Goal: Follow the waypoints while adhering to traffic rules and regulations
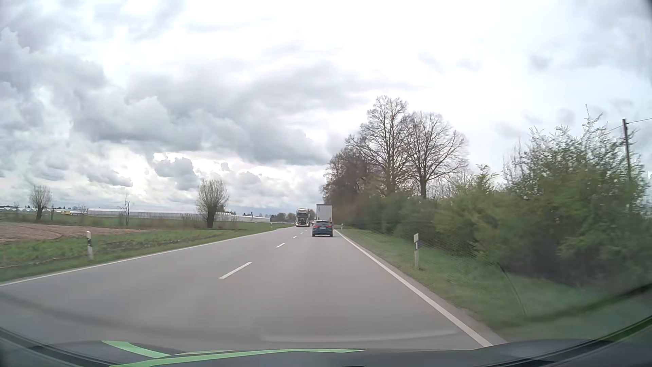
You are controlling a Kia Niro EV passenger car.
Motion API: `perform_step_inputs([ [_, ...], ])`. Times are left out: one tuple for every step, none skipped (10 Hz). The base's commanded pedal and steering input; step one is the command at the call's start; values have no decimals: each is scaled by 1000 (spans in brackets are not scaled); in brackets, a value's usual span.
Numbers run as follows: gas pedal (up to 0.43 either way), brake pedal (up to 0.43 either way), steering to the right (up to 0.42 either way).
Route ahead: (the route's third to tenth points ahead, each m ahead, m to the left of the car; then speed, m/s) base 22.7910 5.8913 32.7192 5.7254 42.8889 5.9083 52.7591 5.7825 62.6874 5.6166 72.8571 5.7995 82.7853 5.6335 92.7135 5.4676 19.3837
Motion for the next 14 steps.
perform_step_inputs([
  [189, 0, 3],
  [197, 0, 3],
  [197, 0, 3],
  [197, 0, 3],
  [197, 0, 3],
  [197, 0, 3],
  [209, 0, 3],
  [209, 0, 3],
  [209, 0, 3],
  [209, 0, 3],
  [209, 0, 3],
  [209, 0, 3],
  [209, 0, 3],
  [209, 0, 3],
])
